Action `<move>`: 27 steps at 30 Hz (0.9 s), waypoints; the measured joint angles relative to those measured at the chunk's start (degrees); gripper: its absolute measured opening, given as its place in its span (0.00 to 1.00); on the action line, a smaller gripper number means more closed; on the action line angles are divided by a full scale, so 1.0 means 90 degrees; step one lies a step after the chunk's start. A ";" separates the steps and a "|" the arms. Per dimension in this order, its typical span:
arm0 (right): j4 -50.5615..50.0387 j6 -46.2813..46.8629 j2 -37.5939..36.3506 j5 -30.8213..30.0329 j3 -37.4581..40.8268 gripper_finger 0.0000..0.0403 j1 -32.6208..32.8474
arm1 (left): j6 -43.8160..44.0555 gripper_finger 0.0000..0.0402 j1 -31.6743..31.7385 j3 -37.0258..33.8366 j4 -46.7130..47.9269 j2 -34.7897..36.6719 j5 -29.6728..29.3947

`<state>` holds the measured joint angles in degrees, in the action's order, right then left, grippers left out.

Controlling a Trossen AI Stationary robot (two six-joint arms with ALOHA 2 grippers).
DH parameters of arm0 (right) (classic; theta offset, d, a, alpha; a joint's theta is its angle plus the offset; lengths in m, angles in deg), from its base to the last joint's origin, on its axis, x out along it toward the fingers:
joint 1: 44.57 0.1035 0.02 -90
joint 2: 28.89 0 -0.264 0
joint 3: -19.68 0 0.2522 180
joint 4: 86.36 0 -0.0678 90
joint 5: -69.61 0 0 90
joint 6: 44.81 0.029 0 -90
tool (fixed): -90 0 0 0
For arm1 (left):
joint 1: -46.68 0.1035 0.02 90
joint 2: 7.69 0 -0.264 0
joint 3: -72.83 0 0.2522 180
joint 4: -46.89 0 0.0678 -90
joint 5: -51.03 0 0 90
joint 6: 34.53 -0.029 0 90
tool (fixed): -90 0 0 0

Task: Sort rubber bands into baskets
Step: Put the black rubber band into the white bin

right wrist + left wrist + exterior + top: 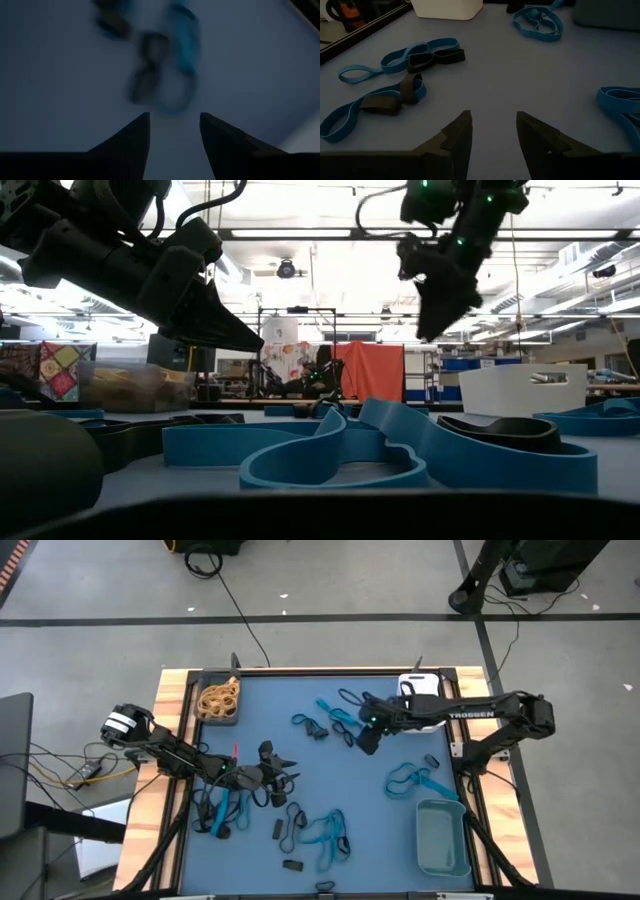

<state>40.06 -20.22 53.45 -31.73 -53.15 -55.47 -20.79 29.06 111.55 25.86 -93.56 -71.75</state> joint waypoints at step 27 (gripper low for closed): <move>0.1678 -0.1406 0.2422 0.0065 -0.0002 0.26 0.0402 | 0.0055 0.39 0.0001 0.0000 -0.0001 0.0000 0.0000</move>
<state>55.16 -32.87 75.25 -31.15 -53.17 -51.85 -20.30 29.07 111.55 25.86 -93.56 -71.75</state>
